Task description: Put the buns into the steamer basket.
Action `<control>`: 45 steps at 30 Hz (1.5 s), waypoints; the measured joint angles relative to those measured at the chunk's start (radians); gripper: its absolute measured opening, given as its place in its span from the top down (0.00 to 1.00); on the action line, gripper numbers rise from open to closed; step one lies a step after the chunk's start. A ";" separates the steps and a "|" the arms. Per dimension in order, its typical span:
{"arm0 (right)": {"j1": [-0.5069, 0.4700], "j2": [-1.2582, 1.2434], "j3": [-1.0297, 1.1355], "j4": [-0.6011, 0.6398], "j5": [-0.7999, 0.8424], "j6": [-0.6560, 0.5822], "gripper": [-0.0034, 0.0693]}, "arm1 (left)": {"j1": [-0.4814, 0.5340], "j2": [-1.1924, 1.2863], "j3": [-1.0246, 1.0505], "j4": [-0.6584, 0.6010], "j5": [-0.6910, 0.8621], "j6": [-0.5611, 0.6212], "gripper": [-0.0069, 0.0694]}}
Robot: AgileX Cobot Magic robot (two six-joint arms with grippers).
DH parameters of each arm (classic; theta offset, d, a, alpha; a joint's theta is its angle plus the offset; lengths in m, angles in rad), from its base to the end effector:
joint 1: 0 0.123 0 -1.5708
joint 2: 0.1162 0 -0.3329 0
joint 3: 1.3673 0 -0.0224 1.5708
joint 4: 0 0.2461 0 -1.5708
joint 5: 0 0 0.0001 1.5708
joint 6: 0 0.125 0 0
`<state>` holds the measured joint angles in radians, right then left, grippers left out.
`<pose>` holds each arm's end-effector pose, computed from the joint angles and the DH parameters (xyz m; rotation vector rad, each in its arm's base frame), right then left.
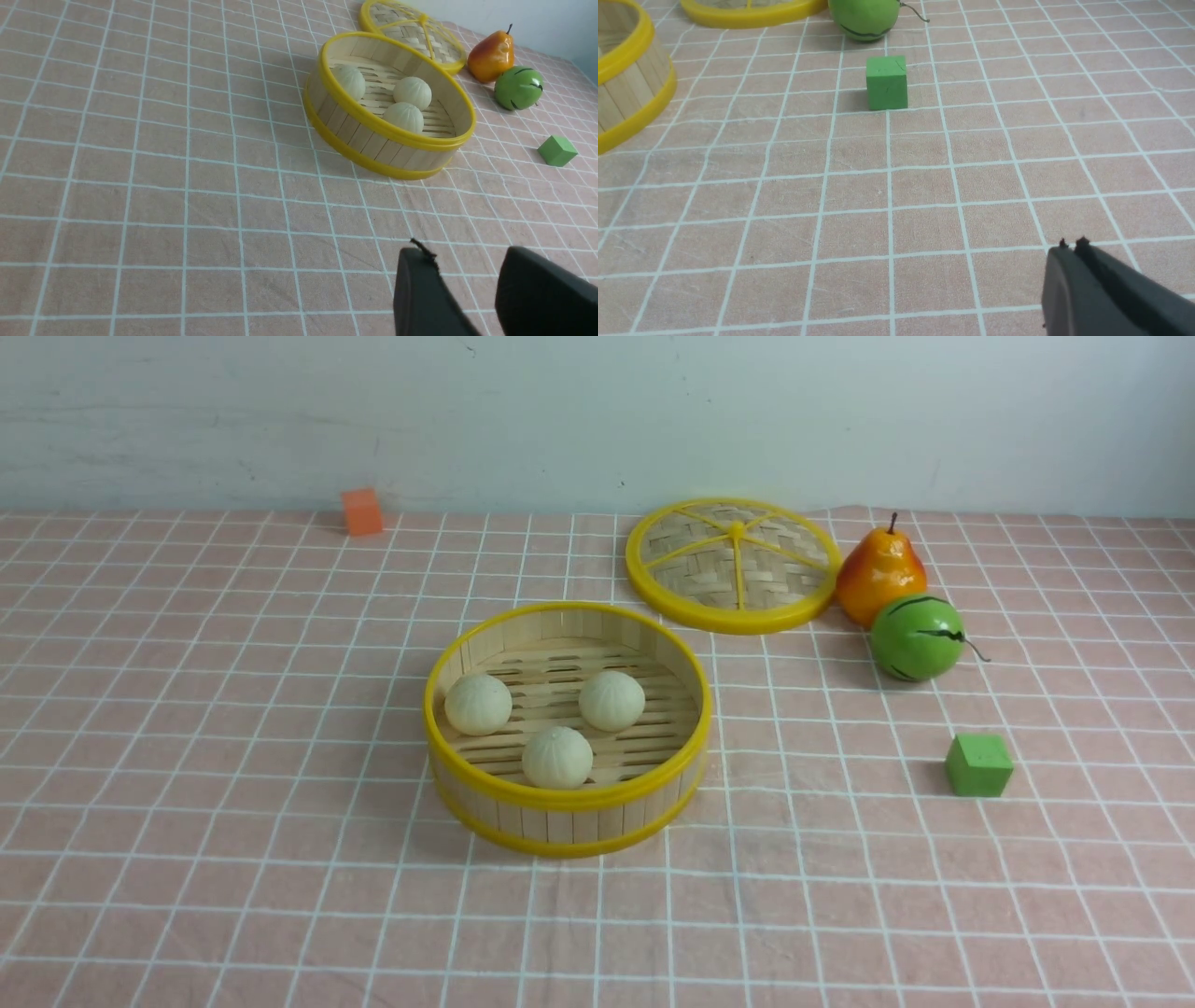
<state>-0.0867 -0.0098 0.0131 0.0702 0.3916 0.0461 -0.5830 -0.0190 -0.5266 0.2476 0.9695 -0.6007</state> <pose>0.0316 0.0006 0.1635 0.1670 1.8702 0.0418 -0.0112 0.0376 0.2801 -0.0216 1.9193 -0.5168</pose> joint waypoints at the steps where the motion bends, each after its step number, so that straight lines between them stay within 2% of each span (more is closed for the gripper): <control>1: 0.000 0.000 0.000 0.000 0.000 0.000 0.95 | 0.000 0.000 0.000 0.003 -0.001 0.000 0.60; 7: 0.000 0.000 0.000 0.000 0.000 0.000 0.94 | 0.000 0.000 0.054 0.033 -0.093 -0.044 0.64; 11: 0.000 0.000 0.000 0.000 0.000 0.000 0.93 | 0.052 0.000 0.172 0.057 -0.396 -0.050 0.90; 12: 0.000 0.000 0.000 0.000 0.000 0.000 0.93 | 0.058 0.000 0.178 0.055 -0.396 -0.046 0.90; 13: 0.000 0.000 0.000 0.000 0.000 0.000 0.93 | 0.115 0.000 0.225 0.021 -0.502 0.021 0.93; 15: 0.000 0.000 0.000 0.000 0.000 0.000 0.93 | 0.188 0.000 0.267 -0.041 -0.586 0.101 0.93; 17: 0.000 0.000 0.000 0.000 0.000 0.000 0.93 | 0.315 0.000 0.327 -0.170 -0.691 0.285 0.93; 20: 0.000 0.000 0.000 0.000 0.000 0.000 0.92 | 0.455 0.000 0.386 -0.308 -0.756 0.440 0.93; 23: 0.000 0.000 0.000 0.000 0.000 0.000 0.91 | 0.592 0.000 0.458 -0.373 -0.764 0.522 0.93; 27: 0.000 0.000 0.000 0.000 0.000 0.000 0.91 | 0.658 0.000 0.525 -0.356 -0.728 0.485 0.93; 32: 0.000 0.000 0.000 -0.001 0.000 0.000 0.90 | 0.660 0.000 0.557 -0.283 -0.650 0.340 0.93; 38: 0.000 0.000 0.000 -0.001 0.000 0.000 0.89 | 0.578 0.000 0.557 -0.235 -0.632 0.324 0.93; 45: 0.000 0.000 0.000 -0.001 0.000 0.000 0.88 | 0.587 0.000 0.557 -0.228 -0.589 0.353 0.93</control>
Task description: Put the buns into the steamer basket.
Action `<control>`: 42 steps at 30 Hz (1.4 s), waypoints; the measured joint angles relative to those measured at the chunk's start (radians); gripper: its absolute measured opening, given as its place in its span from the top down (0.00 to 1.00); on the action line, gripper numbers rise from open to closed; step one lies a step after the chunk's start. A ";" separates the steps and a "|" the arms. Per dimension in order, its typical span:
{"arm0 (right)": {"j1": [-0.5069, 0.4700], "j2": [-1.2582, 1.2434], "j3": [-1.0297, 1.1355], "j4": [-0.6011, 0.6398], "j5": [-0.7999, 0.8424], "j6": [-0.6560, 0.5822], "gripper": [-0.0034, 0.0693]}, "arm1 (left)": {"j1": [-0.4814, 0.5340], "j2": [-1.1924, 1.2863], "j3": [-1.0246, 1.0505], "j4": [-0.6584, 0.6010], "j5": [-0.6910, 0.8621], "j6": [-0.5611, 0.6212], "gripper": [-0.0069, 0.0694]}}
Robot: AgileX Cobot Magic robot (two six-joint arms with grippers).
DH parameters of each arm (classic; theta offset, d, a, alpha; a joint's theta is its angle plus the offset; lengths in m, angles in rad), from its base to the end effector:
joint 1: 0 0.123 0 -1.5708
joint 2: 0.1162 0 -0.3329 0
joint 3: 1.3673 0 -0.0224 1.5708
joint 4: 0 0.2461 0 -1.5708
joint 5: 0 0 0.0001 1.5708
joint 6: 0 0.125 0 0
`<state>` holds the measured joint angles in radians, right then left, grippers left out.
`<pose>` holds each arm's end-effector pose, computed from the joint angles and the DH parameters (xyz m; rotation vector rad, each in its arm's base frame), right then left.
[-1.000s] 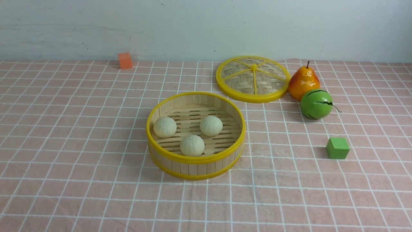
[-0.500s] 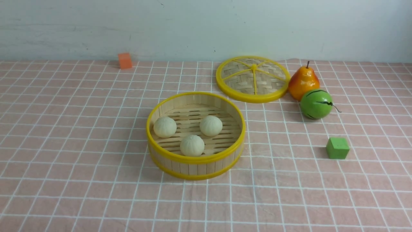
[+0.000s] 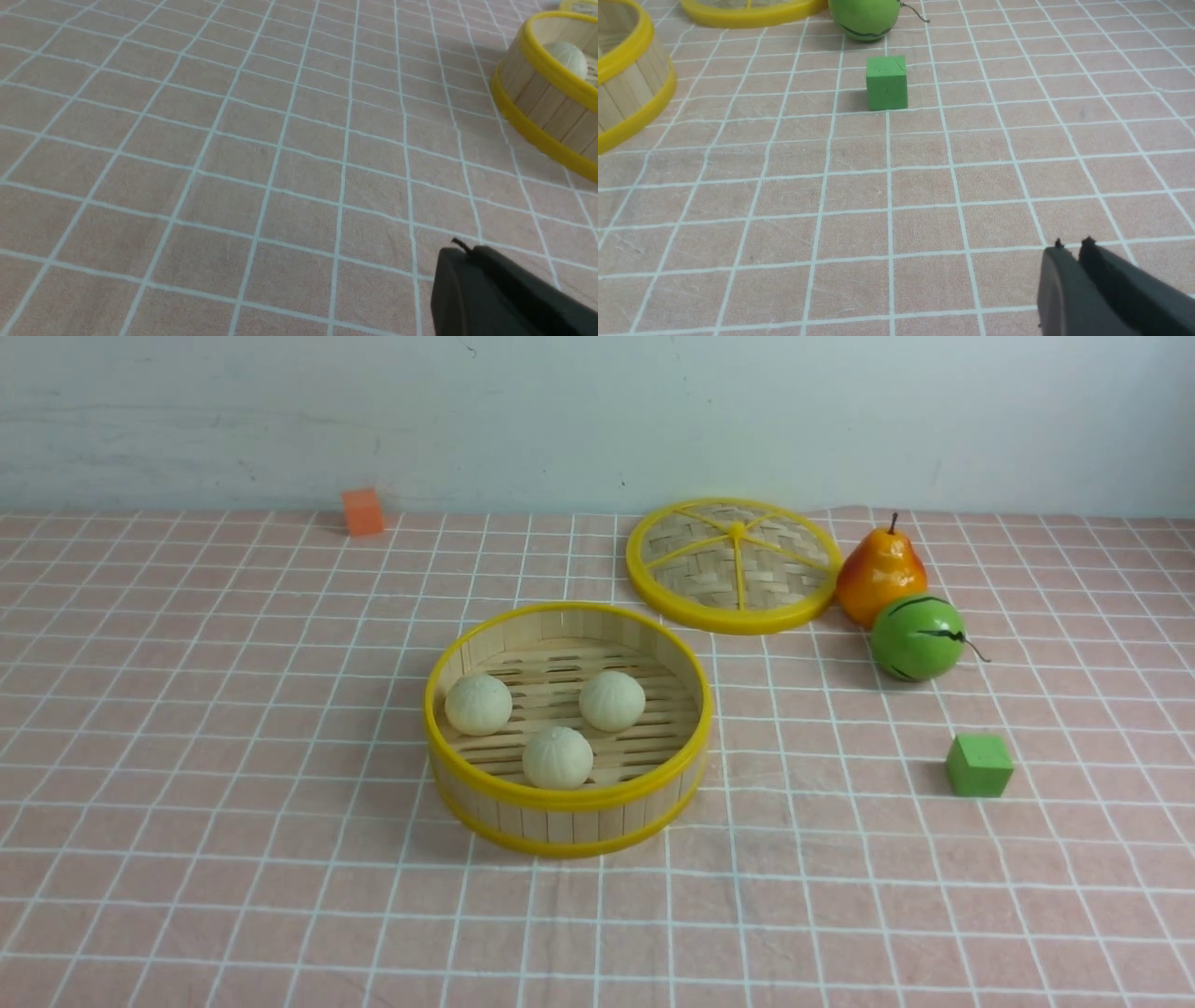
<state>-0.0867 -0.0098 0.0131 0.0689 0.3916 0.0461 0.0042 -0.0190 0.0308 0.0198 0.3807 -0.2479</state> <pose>0.0316 0.0006 0.1635 0.1662 1.8703 0.0405 0.0316 0.0011 0.1586 -0.2241 1.8652 -0.1480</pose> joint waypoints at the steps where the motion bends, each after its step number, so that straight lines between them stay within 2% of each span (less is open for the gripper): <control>1: 0.000 0.000 0.000 0.000 0.000 0.000 0.88 | 0.001 0.000 0.000 0.000 0.000 0.003 0.93; 42: 0.000 0.000 0.000 0.000 0.000 0.000 0.81 | 0.001 0.000 0.000 0.003 0.000 0.015 0.93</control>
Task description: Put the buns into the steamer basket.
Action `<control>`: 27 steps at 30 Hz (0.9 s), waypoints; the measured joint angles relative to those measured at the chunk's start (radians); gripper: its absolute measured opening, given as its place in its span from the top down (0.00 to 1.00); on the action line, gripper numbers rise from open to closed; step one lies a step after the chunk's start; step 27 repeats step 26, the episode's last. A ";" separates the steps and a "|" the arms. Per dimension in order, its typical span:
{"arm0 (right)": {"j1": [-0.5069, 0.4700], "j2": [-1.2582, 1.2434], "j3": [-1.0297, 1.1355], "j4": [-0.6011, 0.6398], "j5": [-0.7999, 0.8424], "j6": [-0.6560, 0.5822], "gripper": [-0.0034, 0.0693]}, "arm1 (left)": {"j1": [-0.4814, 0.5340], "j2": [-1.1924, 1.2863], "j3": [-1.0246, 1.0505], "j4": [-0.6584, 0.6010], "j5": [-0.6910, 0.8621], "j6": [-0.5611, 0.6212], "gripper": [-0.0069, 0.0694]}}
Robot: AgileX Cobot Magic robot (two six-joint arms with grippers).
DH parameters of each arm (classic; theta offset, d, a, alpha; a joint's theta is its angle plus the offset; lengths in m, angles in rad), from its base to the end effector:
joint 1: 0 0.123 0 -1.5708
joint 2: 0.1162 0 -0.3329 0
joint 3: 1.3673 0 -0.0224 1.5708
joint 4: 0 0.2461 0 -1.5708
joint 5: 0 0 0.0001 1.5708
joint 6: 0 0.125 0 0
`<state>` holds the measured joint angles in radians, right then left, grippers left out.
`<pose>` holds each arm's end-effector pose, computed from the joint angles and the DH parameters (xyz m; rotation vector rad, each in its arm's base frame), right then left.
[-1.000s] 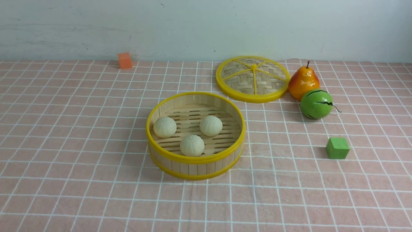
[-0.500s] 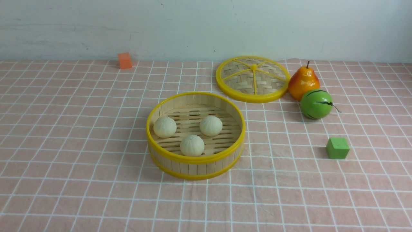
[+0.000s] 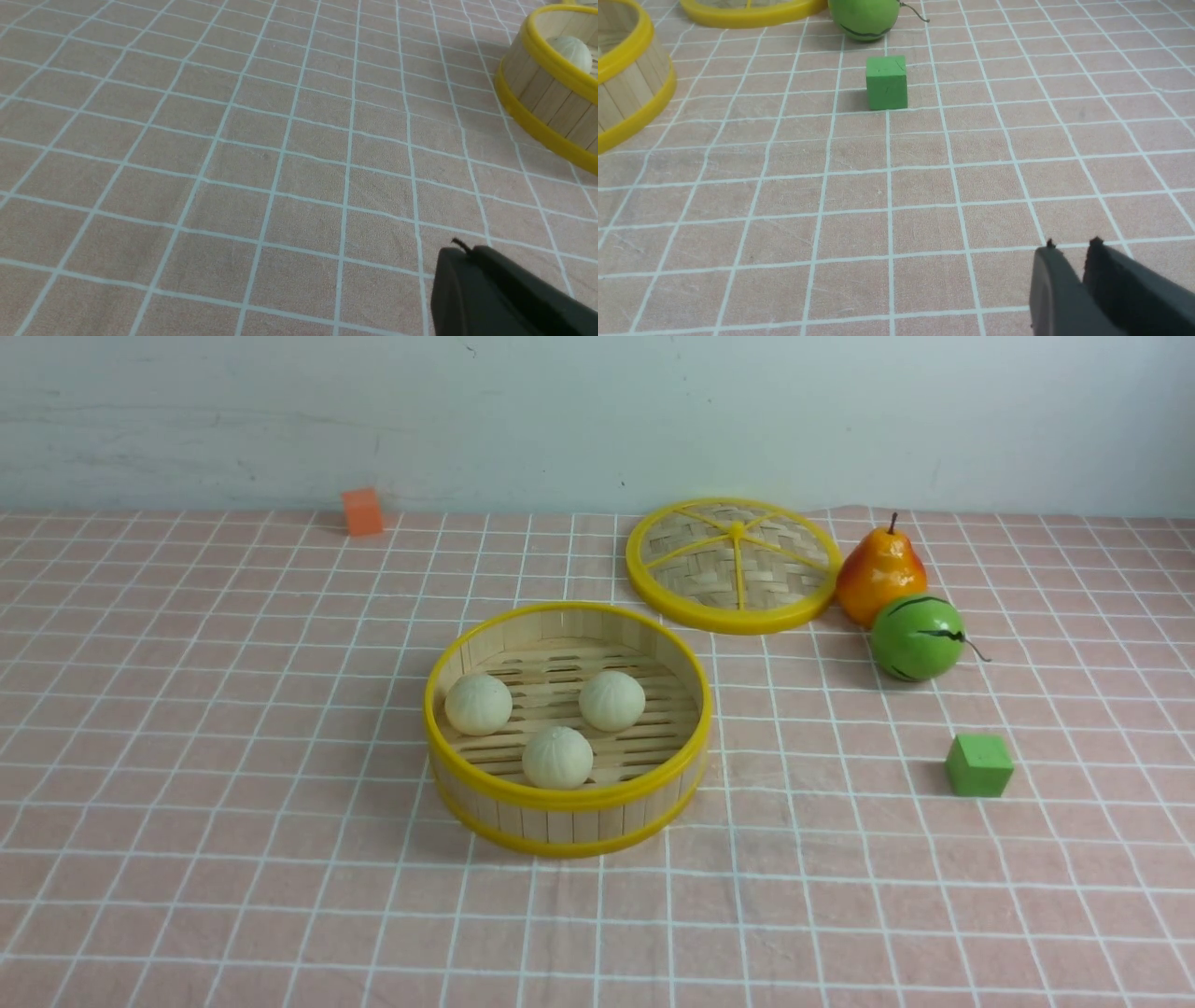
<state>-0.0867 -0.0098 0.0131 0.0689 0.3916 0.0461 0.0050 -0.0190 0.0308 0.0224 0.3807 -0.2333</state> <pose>0.0316 0.0006 0.1635 0.1662 1.8703 0.0405 0.0316 0.0012 0.1586 -0.2095 1.8664 -0.1349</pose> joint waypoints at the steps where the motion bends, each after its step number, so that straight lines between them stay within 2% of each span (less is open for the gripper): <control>1: 0.000 0.000 0.000 0.000 0.000 0.000 0.81 | 0.000 0.000 0.000 0.000 0.000 0.000 0.93; 27: 0.000 0.000 0.000 0.000 0.001 0.000 0.76 | 0.000 0.000 0.000 0.000 0.000 0.000 0.91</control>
